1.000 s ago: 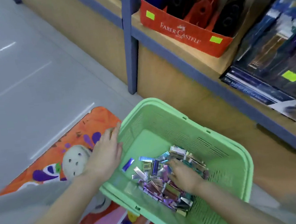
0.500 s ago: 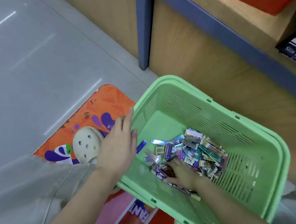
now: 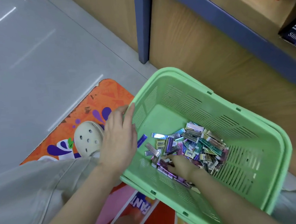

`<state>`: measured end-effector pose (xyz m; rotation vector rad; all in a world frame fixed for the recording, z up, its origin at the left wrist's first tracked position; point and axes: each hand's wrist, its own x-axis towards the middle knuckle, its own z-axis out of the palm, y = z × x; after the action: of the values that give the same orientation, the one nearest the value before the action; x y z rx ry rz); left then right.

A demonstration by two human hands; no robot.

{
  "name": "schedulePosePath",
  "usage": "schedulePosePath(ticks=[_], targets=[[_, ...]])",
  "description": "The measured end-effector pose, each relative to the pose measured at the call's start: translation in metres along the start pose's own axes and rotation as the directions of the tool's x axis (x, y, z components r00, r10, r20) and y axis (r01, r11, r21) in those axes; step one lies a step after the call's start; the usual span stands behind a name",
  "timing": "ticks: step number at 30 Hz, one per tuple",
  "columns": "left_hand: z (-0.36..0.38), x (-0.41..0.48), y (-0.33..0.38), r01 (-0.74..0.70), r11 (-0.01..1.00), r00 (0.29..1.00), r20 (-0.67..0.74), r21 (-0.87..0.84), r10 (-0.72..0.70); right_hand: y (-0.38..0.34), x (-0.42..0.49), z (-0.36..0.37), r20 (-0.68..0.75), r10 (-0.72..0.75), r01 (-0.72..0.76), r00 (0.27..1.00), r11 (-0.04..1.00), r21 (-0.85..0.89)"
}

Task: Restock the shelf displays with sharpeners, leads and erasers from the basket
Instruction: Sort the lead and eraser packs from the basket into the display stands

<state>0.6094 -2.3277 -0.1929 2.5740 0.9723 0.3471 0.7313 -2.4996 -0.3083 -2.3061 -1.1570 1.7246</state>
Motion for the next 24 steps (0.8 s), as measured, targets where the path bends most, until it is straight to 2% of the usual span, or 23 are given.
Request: schedulePosePath(ticks=[4, 5, 7, 8, 10, 11, 12, 13, 15, 16, 19, 21, 22, 24], targets=[[0.006, -0.012, 0.016, -0.102, 0.984, 0.994, 0.023, -0.147, 0.107, -0.007, -0.017, -0.021, -0.099, -0.008, 0.039, 0.995, 0.947, 0.317], [0.008, -0.015, 0.024, -0.082, 0.975, 0.993, 0.064, -0.208, 0.097, -0.011, -0.024, -0.03, -0.145, -0.012, 0.068, 0.989, 0.92, 0.387], [0.017, -0.019, 0.038, 0.1, 0.923, 0.98, 0.196, -0.371, -0.028, -0.022, -0.039, -0.048, -0.225, -0.04, 0.152, 0.973, 0.85, 0.504], [0.022, -0.019, 0.044, 0.255, 0.856, 0.947, 0.295, -0.45, -0.127, -0.027, -0.045, -0.057, -0.256, -0.056, 0.192, 0.965, 0.815, 0.547], [0.035, -0.015, 0.054, 0.574, 0.623, 0.801, 0.522, -0.531, -0.294, -0.038, -0.055, -0.069, -0.292, -0.084, 0.251, 0.953, 0.76, 0.6], [0.04, -0.012, 0.058, 0.676, 0.49, 0.727, 0.605, -0.55, -0.325, -0.042, -0.059, -0.072, -0.3, -0.095, 0.27, 0.949, 0.734, 0.623], [0.042, -0.01, 0.062, 0.727, 0.39, 0.683, 0.655, -0.564, -0.325, -0.046, -0.062, -0.074, -0.302, -0.097, 0.279, 0.948, 0.709, 0.648], [0.042, -0.007, 0.065, 0.743, 0.348, 0.666, 0.679, -0.571, -0.309, -0.048, -0.064, -0.075, -0.309, -0.1, 0.291, 0.946, 0.687, 0.665], [0.039, -0.005, 0.069, 0.753, 0.307, 0.655, 0.707, -0.582, -0.267, -0.052, -0.069, -0.078, -0.345, -0.115, 0.326, 0.932, 0.685, 0.651], [0.037, -0.004, 0.07, 0.759, 0.265, 0.65, 0.715, -0.595, -0.256, -0.053, -0.07, -0.079, -0.383, -0.125, 0.347, 0.915, 0.724, 0.595], [0.035, -0.001, 0.067, 0.786, 0.116, 0.616, 0.752, -0.607, -0.236, -0.055, -0.075, -0.078, -0.526, -0.194, 0.388, 0.828, 0.876, 0.287], [0.032, 0.002, 0.064, 0.794, 0.059, 0.604, 0.773, -0.605, -0.193, -0.055, -0.077, -0.081, -0.608, -0.258, 0.398, 0.751, 0.911, 0.105], [0.029, 0.003, 0.063, 0.801, 0.057, 0.596, 0.784, -0.597, -0.174, -0.054, -0.075, -0.085, -0.632, -0.268, 0.396, 0.727, 0.916, 0.067], [0.023, 0.005, 0.062, 0.815, 0.094, 0.579, 0.804, -0.572, -0.137, -0.047, -0.07, -0.095, -0.636, -0.209, 0.401, 0.743, 0.9, 0.172]])
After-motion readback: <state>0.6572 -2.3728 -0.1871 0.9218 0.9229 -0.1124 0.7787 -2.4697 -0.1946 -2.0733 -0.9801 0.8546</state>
